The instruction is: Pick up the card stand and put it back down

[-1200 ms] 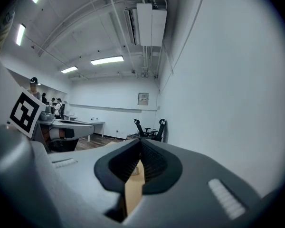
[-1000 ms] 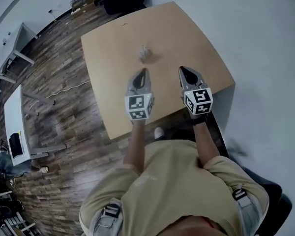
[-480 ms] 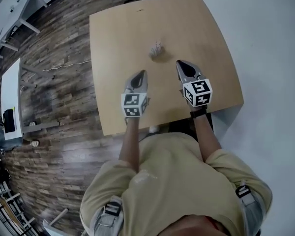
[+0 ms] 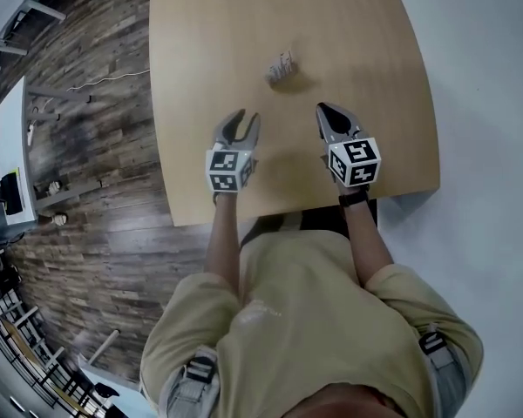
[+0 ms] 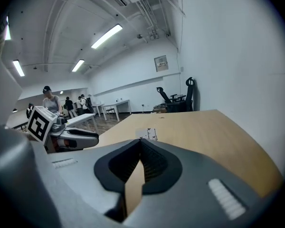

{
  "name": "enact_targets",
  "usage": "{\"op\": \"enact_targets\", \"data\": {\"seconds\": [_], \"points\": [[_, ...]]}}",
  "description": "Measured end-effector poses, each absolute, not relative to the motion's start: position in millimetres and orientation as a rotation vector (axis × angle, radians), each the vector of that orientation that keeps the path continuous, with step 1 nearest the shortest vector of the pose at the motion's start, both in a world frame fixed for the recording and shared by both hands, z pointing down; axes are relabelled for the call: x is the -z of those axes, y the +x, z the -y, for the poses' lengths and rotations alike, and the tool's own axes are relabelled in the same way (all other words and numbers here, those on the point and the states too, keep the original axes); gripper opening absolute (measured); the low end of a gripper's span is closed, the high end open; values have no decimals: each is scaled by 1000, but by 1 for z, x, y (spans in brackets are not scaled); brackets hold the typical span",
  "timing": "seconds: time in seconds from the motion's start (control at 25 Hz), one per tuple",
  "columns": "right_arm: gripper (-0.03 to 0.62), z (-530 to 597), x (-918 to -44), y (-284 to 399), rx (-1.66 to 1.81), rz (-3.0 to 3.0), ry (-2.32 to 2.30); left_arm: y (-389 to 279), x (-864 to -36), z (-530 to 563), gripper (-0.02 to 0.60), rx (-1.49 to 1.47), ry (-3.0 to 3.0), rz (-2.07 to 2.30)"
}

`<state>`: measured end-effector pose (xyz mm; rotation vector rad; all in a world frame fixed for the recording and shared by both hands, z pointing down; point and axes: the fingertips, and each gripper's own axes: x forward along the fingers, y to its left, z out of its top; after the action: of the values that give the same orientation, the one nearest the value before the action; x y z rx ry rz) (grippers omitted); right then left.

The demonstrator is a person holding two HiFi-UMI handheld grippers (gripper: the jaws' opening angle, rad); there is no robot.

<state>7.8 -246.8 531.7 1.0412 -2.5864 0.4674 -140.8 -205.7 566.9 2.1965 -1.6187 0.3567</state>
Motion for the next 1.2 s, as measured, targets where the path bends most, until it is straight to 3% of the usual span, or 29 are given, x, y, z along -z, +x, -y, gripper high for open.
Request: {"op": "enact_targets", "data": {"seconds": [0.28, 0.48, 0.92, 1.2], "points": [[5, 267, -563, 5, -524, 2563, 973, -133, -603, 252, 218, -377, 2261, 1550], [5, 278, -590, 8, -571, 2527, 969, -130, -630, 276, 314, -430, 2284, 1501], [5, 280, -657, 16, -689, 2461, 909, -123, -695, 329, 322, -565, 2314, 1437], [5, 297, -670, 19, -740, 2472, 910, -116, -716, 365, 296, -595, 2335, 1425]]}}
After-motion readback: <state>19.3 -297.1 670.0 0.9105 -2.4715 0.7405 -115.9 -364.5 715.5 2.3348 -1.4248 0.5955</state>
